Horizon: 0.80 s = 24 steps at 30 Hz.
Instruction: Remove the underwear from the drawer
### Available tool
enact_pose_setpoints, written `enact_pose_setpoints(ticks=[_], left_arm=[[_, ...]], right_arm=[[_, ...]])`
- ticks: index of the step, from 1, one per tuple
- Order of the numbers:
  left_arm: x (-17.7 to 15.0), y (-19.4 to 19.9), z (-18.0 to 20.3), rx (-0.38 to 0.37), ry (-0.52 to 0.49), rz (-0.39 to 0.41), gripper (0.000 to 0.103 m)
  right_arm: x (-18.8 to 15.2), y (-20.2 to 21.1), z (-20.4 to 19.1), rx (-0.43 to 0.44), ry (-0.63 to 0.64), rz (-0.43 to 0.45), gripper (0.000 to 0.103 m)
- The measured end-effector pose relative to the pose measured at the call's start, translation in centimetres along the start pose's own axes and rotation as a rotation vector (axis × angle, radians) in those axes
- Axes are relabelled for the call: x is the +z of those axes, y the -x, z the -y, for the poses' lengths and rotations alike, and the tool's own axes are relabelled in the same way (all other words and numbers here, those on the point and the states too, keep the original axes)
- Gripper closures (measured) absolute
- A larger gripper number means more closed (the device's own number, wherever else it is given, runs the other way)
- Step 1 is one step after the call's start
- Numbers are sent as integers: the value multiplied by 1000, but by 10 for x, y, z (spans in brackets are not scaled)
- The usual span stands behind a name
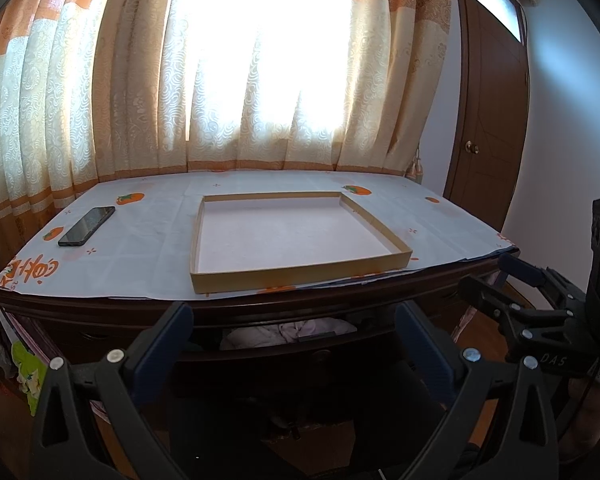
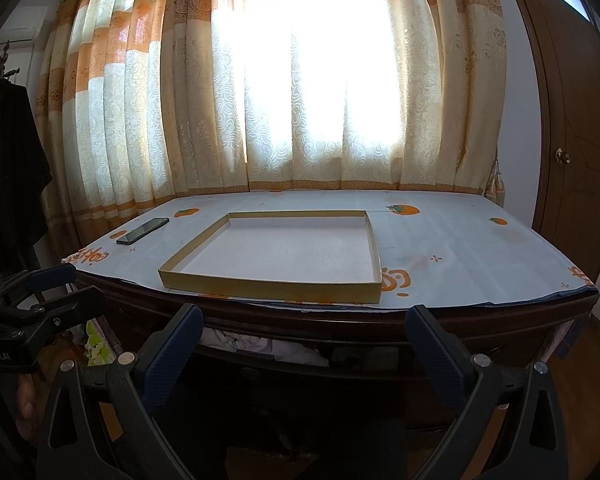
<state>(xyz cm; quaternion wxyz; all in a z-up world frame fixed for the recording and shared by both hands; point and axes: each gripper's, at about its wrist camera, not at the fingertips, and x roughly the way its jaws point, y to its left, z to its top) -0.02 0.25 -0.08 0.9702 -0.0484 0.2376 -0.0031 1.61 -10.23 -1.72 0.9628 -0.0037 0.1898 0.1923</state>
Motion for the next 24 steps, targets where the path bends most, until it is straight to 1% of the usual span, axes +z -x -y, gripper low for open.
enact_pose_setpoints(ticks=[5,8,24], left_arm=[[0,0,0,-1,0,0,0],[0,0,1,1,-2,0,0],[-1,0,2,1,-3,-1,0]], right_arm=[[1,0,1,1,-2,-2,1],[-5,0,-2,1,-3,-1,1],[-4,0,-1,1,-3,-1,1]])
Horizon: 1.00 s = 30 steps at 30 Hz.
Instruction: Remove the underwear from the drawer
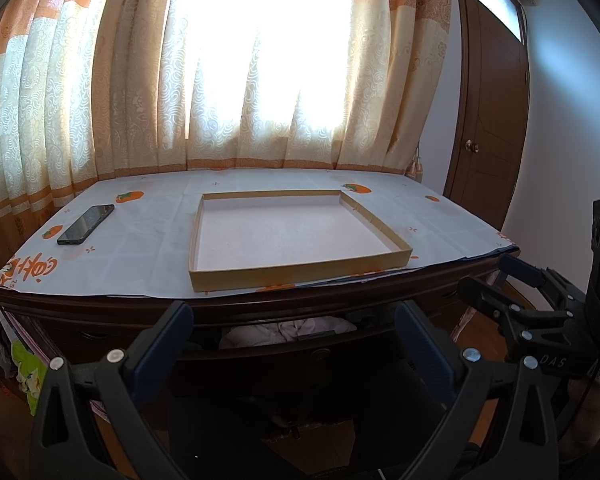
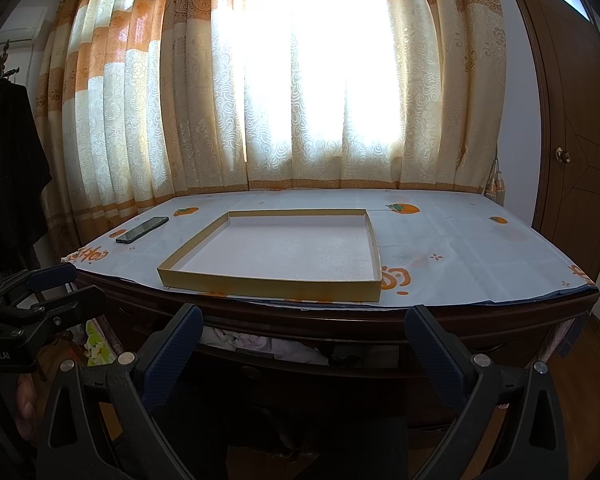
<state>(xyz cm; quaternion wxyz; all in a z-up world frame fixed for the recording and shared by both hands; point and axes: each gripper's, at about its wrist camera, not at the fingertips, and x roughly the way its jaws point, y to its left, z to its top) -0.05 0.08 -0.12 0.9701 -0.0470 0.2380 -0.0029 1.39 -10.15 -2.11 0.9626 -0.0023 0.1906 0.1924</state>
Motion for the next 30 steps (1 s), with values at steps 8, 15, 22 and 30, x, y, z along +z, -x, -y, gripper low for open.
enact_pose_setpoints(ticks=[8,15,22,30], left_arm=[[-3,-2,-2,-14,1,1,0],[-10,-16,-2,-14,-9,-21,0],[-18,-34,-8,-9,11,-54,0],[-27,-52,-22,21,54,-77,0]], right_arm=[[-2,-2,-2,-2,13,16,1],[-4,-13,1,-13,28,18,1],[-11,-34,6,31,45,49,1],[-33,-77,7,105,86,140,1]])
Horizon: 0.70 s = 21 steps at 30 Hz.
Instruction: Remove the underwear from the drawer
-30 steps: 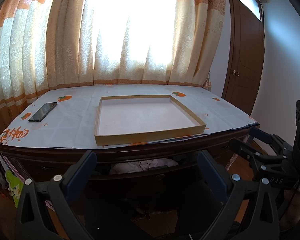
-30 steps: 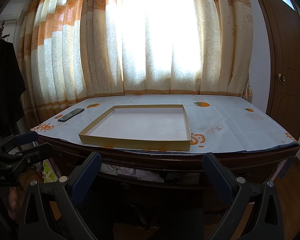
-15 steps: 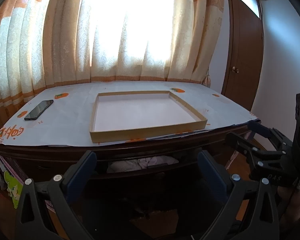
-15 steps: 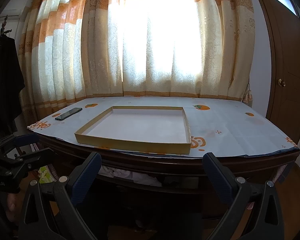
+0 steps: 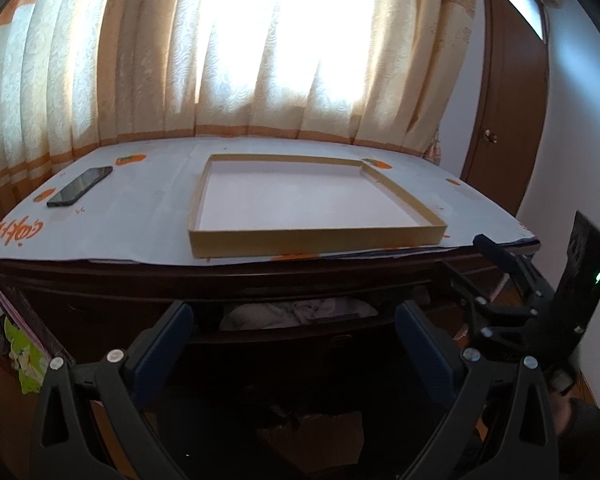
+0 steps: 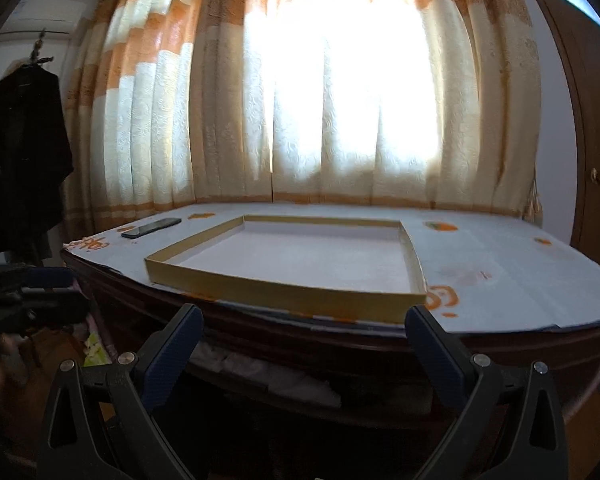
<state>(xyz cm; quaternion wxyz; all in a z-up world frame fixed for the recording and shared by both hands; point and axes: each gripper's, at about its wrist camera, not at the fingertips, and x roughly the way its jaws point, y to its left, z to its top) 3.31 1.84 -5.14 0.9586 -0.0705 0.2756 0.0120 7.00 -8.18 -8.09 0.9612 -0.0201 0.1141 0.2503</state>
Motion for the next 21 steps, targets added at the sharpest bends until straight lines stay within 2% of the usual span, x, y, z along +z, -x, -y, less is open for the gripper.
enact_pose_setpoints(ticks=[5,9,13,21], left_arm=[[-4,-10,-9,17,24,-16,0],[-6,-16,-15,34,33,-32,0],[-7,-15,-19,72,25,-31,0],[-8,-13,-23,144,-4,-31,0]], right_arm=[[-15,-19,-7,-5,99,126,1],[-26,-34,-13,8,178,183,1],[-35,-45,-14,26,211,233,1],[-45,-61,-16,29,264,264,1]])
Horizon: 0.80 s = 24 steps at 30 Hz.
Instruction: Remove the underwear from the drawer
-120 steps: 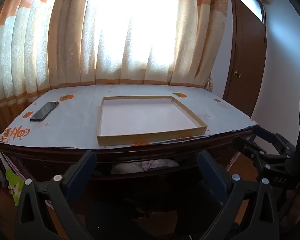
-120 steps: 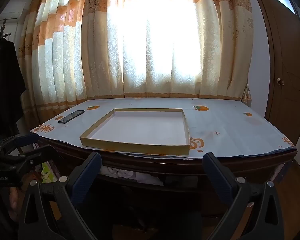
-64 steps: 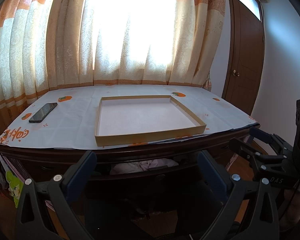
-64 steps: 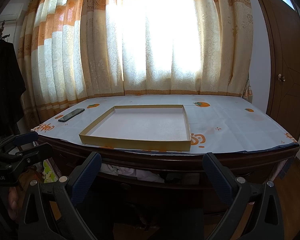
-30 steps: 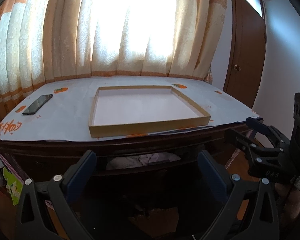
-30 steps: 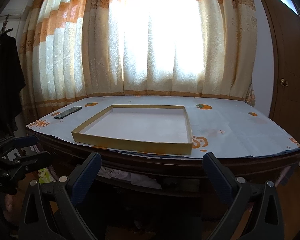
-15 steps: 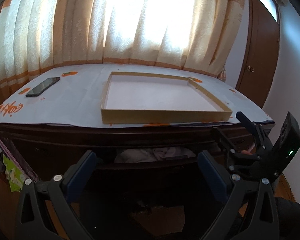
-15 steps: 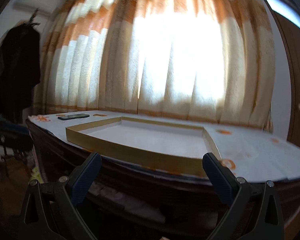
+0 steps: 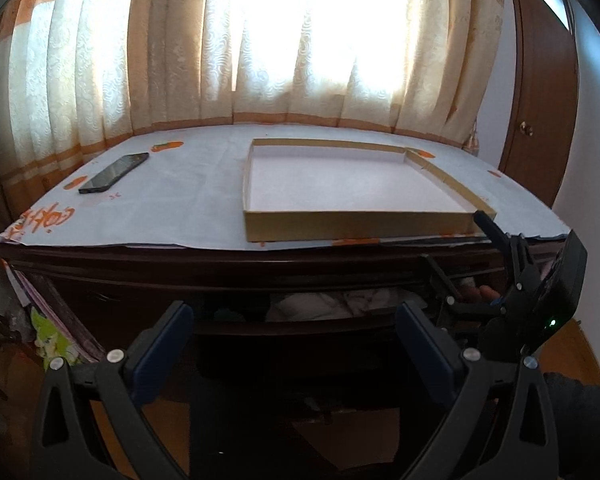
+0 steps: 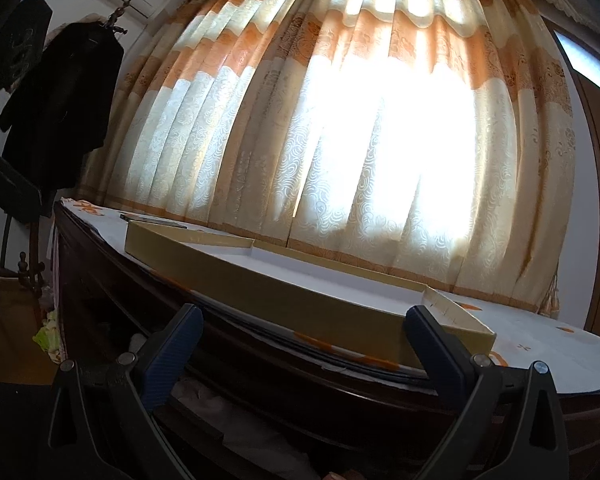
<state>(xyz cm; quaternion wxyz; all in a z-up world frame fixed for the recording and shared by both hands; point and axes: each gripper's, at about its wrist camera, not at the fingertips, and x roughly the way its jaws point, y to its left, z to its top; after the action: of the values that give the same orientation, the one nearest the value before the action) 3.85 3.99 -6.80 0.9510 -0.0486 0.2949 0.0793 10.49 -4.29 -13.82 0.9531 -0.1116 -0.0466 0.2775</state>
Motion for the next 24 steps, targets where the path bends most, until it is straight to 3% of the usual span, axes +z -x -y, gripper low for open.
enact_pose_setpoints(ticks=[7,14,24], left_arm=[[3,9,-1,105,-55,25,0],[6,14,-3,160,-79,41,0],[13,27,-6,141,-59,69,0]], right_arm=[[-12,-7,1,-6,28,-20,1],[-13,-7,-3,11,63,-45,1],[-9,18,-12,31,61,-35,1]])
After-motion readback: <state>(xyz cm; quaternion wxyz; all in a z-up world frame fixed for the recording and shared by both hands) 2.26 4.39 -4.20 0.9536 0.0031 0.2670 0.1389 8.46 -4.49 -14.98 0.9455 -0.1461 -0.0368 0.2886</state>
